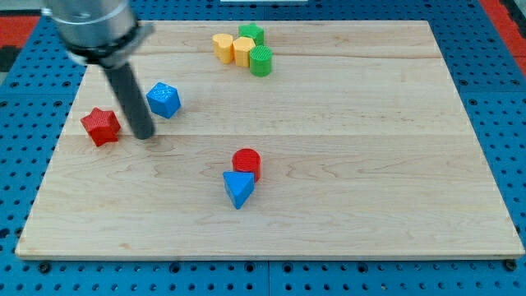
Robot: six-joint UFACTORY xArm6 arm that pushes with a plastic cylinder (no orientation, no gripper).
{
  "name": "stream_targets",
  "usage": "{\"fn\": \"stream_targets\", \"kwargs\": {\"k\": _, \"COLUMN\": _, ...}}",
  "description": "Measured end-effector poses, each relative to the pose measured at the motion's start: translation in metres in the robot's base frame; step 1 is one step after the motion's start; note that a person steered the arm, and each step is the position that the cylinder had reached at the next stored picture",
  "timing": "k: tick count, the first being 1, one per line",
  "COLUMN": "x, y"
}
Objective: Push the blue cube into the red star
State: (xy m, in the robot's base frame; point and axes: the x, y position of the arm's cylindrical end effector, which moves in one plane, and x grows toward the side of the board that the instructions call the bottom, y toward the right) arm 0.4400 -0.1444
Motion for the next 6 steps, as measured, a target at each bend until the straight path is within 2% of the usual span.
{"fn": "stream_targets", "kwargs": {"k": 1, "x": -0.045, "y": 0.023}}
{"fn": "stream_targets", "kwargs": {"k": 2, "x": -0.065, "y": -0.004}}
{"fn": "stream_targets", "kwargs": {"k": 3, "x": -0.066, "y": -0.005}}
{"fn": "stream_targets", "kwargs": {"k": 4, "x": -0.102, "y": 0.003}}
{"fn": "stream_targets", "kwargs": {"k": 5, "x": -0.082, "y": -0.054}}
{"fn": "stream_targets", "kwargs": {"k": 6, "x": -0.072, "y": -0.034}}
